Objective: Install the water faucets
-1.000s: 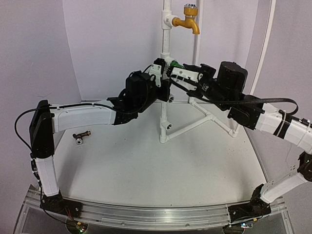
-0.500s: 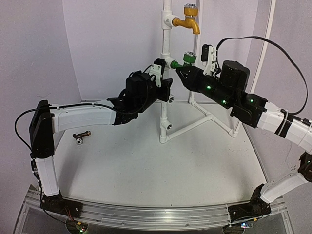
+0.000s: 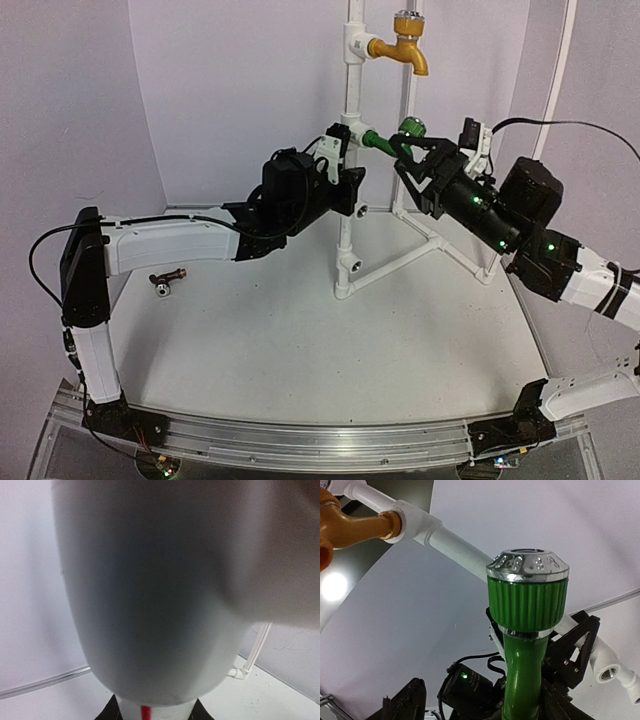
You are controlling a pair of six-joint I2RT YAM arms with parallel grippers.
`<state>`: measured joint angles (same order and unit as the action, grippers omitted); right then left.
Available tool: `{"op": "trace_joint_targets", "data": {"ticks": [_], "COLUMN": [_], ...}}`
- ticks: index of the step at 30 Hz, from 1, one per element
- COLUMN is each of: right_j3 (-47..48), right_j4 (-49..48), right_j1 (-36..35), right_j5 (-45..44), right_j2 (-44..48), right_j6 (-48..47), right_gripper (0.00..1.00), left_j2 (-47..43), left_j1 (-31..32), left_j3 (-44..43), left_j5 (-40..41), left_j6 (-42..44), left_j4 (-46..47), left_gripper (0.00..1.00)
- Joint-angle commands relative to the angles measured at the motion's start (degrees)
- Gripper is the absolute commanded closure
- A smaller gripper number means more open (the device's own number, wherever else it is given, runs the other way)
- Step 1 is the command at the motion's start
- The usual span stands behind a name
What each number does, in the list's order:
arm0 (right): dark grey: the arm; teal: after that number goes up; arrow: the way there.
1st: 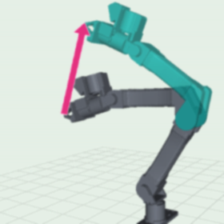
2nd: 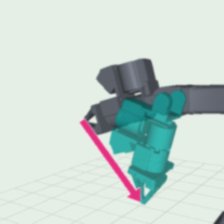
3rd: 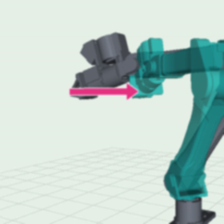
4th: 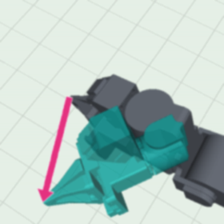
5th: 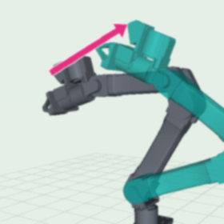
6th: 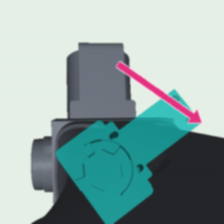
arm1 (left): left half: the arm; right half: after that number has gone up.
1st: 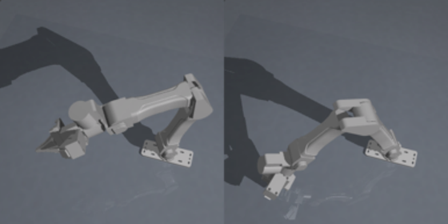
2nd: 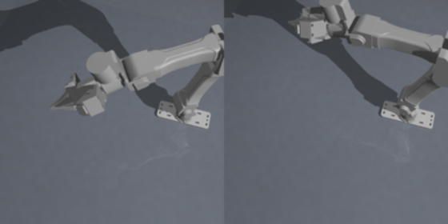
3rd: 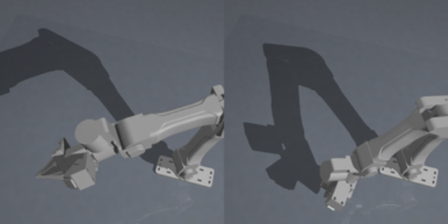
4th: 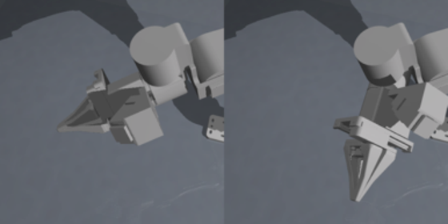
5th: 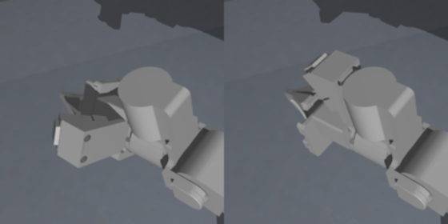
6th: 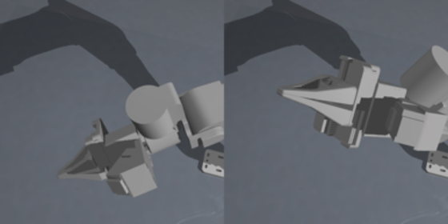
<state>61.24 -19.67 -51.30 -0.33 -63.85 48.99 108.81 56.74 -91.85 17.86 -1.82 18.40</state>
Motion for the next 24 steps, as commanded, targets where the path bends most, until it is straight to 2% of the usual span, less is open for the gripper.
{"op": "trace_joint_targets", "data": {"ticks": [1,3,5,6,10,12,14,18,24], "right_j3": [4.1,7.2,10.4,11.0,9.4,9.2,10.1,12.7,12.8], "right_j4": [-1.6,3.0,9.4,12.4,20.2,23.9,26.6,26.2,13.2], "right_j1": [-0.7,-0.7,-0.8,-0.8,-0.8,-0.8,-0.8,-0.8,-0.8], "right_j5": [-10.6,-7.4,-0.4,3.3,18.1,20.7,18.1,5.9,-7.9], "right_j2": [7.0,5.5,3.5,3.0,3.8,3.8,2.7,-1.6,-5.7], "right_j6": [-24.2,-41.5,-63.7,-72.4,-100.8,-114.6,-124.7,-137.8,-147.4], "right_gripper": [0.26,0.24,0.26,0.23,0.11,0.06,0.03,0.02,0.03], "left_j2": [3.7,3.8,3.9,3.9,3.8,3.6,3.8,3.9,4.3], "left_j1": [-1.3,-1.3,-1.3,-1.3,-1.3,-1.3,-1.3,-1.3,-1.3], "left_j3": [1.1,1.0,0.9,0.8,1.0,1.2,1.2,1.0,0.5], "left_j5": [0.9,0.9,0.9,0.9,1.2,1.4,1.4,1.2,0.9], "left_j6": [-3.6,-3.5,-3.4,-3.4,-3.0,-2.8,-2.7,-2.6,-2.5], "left_j4": [-12.5,-12.7,-12.9,-13.1,-13.5,-13.6,-13.7,-14.1,-14.5], "left_gripper": [1.00,1.00,1.00,1.00,1.00,1.00,1.00,1.00,1.00]}}
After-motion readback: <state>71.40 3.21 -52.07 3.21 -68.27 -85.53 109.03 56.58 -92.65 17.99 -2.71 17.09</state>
